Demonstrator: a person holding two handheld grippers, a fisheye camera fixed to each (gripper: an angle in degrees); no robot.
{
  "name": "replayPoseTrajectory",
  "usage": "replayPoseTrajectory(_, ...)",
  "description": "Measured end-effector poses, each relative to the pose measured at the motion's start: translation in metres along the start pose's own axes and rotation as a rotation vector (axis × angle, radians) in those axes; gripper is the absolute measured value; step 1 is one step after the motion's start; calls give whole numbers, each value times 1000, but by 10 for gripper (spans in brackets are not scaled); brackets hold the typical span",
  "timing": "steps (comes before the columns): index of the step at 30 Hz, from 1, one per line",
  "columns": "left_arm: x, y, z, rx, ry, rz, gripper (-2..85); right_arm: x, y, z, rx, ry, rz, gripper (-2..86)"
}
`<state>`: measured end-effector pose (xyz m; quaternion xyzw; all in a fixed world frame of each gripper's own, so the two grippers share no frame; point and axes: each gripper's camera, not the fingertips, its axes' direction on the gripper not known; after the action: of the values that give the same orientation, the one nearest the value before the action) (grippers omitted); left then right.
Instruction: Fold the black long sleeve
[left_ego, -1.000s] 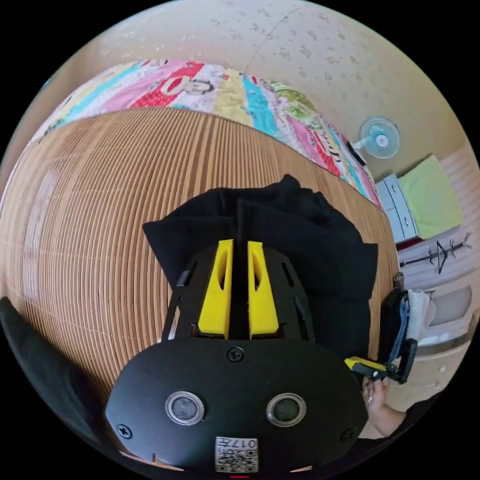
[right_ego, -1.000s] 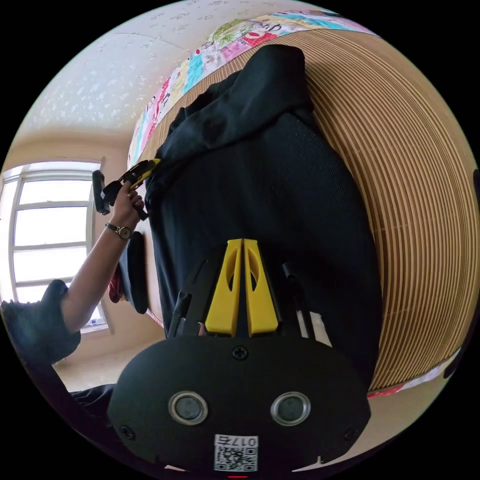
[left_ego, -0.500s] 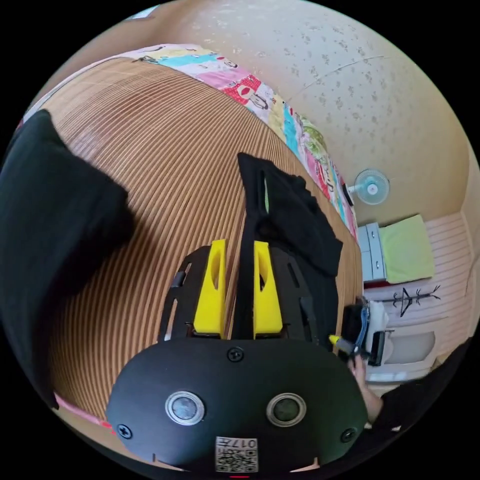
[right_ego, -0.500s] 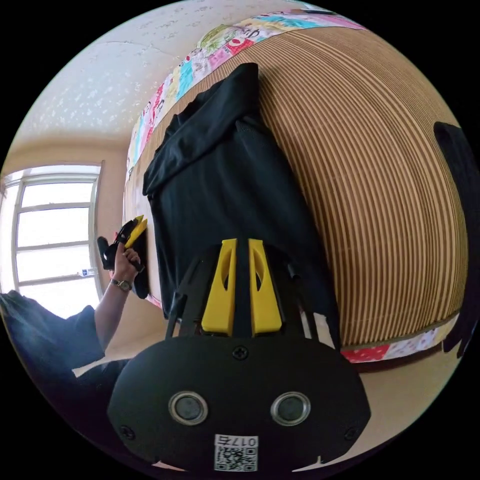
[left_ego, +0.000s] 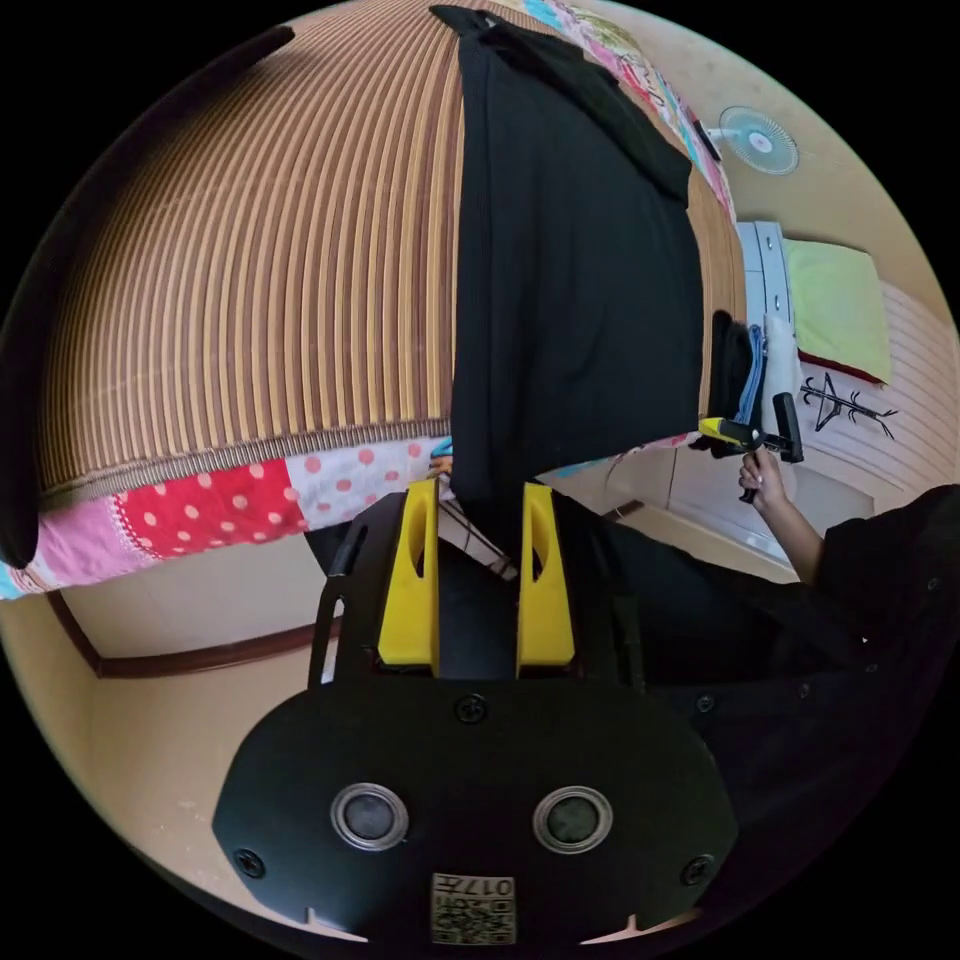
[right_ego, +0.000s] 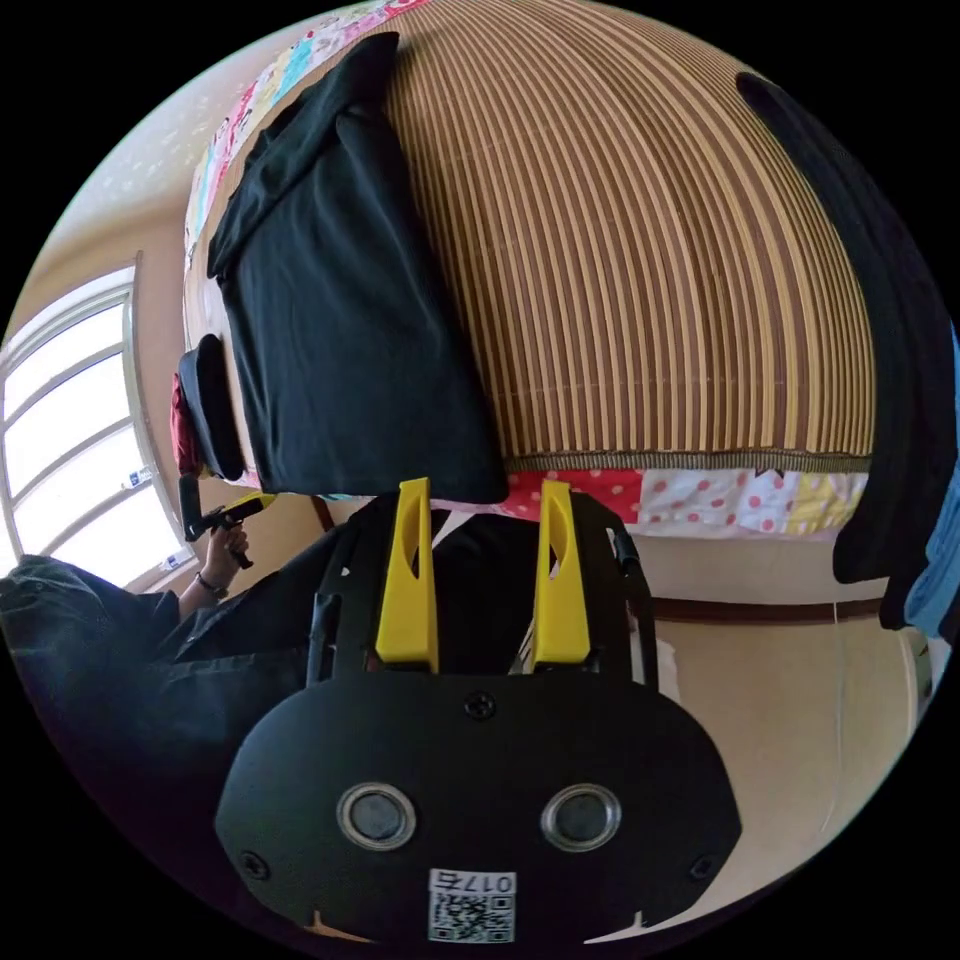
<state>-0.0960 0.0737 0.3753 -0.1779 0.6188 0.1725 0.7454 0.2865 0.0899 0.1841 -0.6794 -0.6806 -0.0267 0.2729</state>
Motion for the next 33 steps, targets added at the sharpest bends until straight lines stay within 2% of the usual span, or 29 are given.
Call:
replayPoseTrajectory(3,-19,-22,-11,-31,36,21,102,10,-2,-7,18,-31,23,130)
replayPoseTrajectory(6,-34,-35,-19,-119,178,85,48,24,-4,-12,-34,-64,29,70)
replayPoseTrajectory(7,-40,-34,-25,-141,215,86,44,29,0,-16,-60,-167,2,47)
replayPoseTrajectory(9,-45,-26,-43,-159,291,116,41,40,17,-26,-81,-230,0,39)
replayPoseTrajectory(12,-57,6,-75,-183,552,121,40,62,68,-57,-73,-445,19,32)
replayPoseTrajectory(14,-63,27,-97,-131,774,115,40,73,109,-93,68,-832,-5,30)
replayPoseTrajectory(16,-69,33,-135,41,1022,141,40,73,120,-123,229,-1009,-46,29)
replayPoseTrajectory(18,-75,15,-163,216,1100,177,41,72,108,-144,357,-1052,-56,28)
replayPoseTrajectory(23,-99,-98,-180,461,1036,77,42,58,-25,-148,522,-1079,-31,28)
replayPoseTrajectory(25,-117,-160,-182,549,1035,41,42,55,-79,-147,532,-1095,-37,29)
replayPoseTrajectory(27,-124,-207,-190,589,1025,92,41,50,-131,-151,530,-1089,-49,29)
replayPoseTrajectory(29,-128,-254,-195,590,988,152,42,45,-190,-160,532,-970,-5,32)
replayPoseTrajectory(32,-139,-312,-192,564,817,70,53,32,-241,-158,488,-781,62,40)
replayPoseTrajectory(33,-144,-318,-193,618,794,55,65,27,-245,-159,489,-733,61,42)
